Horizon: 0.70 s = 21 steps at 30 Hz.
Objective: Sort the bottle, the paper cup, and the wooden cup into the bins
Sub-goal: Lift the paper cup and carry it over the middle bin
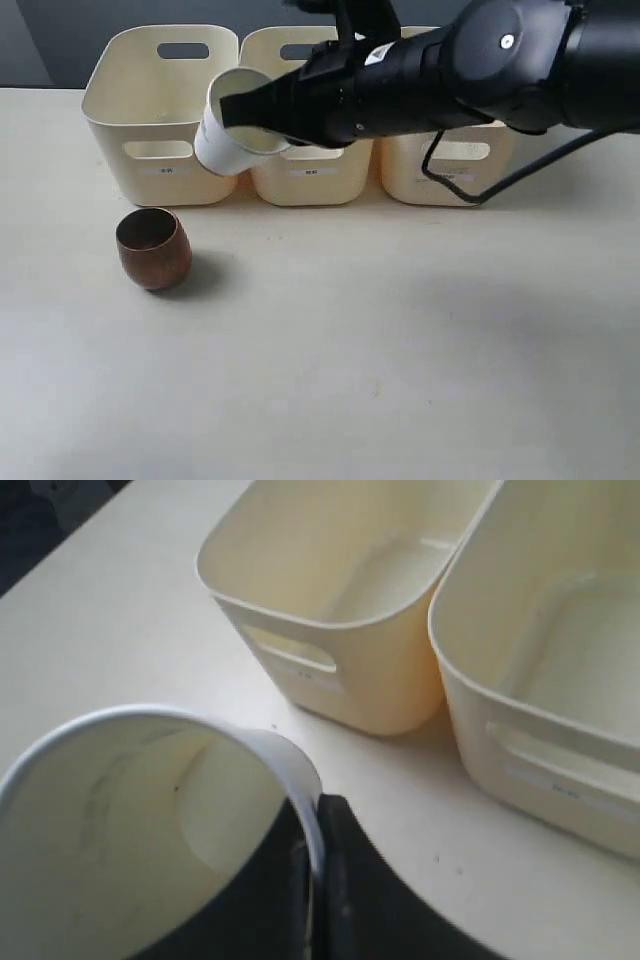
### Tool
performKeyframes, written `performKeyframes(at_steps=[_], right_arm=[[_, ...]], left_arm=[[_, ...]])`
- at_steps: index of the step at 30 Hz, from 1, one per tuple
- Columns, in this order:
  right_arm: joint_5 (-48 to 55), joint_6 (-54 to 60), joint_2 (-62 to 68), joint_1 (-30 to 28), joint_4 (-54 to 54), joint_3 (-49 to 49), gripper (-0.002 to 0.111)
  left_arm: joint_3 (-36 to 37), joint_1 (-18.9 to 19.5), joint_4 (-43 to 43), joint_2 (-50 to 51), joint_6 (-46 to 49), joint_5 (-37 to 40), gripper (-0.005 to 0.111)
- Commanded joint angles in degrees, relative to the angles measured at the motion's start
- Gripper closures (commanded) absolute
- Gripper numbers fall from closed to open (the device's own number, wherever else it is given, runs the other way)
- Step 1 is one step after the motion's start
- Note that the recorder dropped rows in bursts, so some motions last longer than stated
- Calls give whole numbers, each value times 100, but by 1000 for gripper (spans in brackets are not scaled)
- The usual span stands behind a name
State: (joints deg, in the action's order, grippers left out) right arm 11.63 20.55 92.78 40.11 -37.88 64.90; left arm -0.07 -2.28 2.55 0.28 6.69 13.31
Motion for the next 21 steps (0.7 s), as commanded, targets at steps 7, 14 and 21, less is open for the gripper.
performKeyframes(at_steps=[7, 14, 21], right_arm=[[-1097, 7, -49, -230, -47, 234, 109], [-1163, -4, -49, -810, -429, 234, 109], [-1465, -4, 151, -811, -464, 234, 109]], left_arm=[[7, -18, -5, -28, -11, -5, 107], [7, -18, -5, -28, -11, -5, 107], [7, -18, -5, -28, -11, -5, 107]])
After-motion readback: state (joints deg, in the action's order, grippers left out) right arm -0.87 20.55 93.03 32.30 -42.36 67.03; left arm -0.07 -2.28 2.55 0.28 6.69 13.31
